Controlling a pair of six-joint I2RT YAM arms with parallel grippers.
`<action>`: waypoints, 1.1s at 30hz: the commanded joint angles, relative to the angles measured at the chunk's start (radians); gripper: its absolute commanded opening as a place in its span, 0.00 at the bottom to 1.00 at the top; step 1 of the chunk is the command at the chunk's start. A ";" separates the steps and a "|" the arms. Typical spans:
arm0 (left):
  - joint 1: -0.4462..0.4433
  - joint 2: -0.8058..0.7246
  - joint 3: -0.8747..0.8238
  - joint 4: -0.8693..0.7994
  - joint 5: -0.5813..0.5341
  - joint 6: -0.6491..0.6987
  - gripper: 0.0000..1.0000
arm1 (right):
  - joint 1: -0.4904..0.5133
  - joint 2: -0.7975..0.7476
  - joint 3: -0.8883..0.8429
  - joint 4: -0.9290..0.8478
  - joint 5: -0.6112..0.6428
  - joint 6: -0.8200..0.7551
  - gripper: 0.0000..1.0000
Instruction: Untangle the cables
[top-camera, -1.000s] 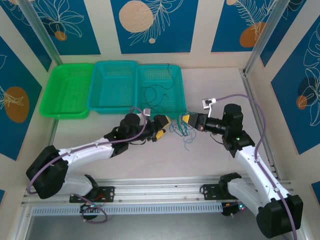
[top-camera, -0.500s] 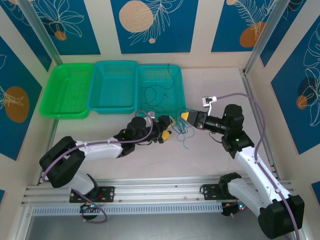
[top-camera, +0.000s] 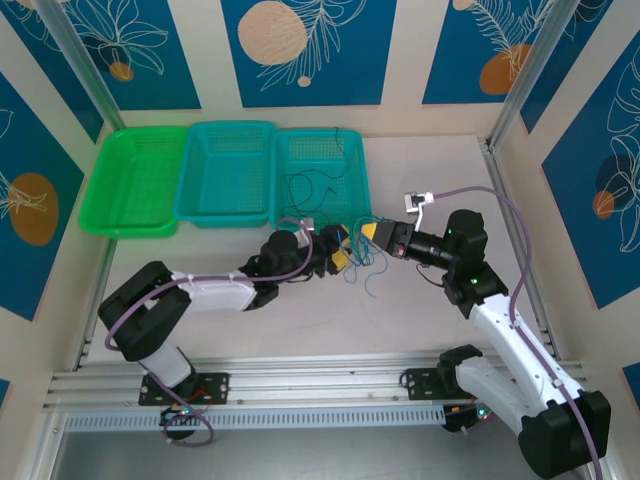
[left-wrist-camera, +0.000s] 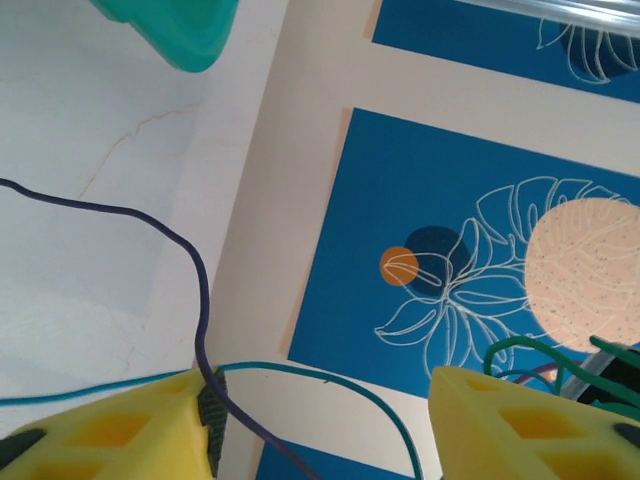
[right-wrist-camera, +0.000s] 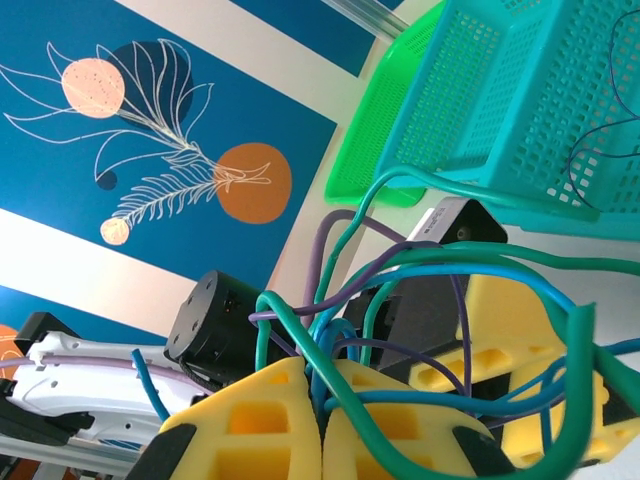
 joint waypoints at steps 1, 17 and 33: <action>-0.007 0.016 0.033 0.073 -0.009 -0.019 0.34 | 0.008 -0.020 0.004 0.019 0.011 0.016 0.00; 0.076 -0.592 -0.097 -0.597 -0.312 0.580 0.00 | -0.406 -0.134 -0.067 -0.635 0.423 -0.010 0.00; 0.196 -1.036 -0.006 -1.197 -0.616 1.054 0.00 | -0.935 0.113 -0.087 -0.650 0.517 0.002 0.00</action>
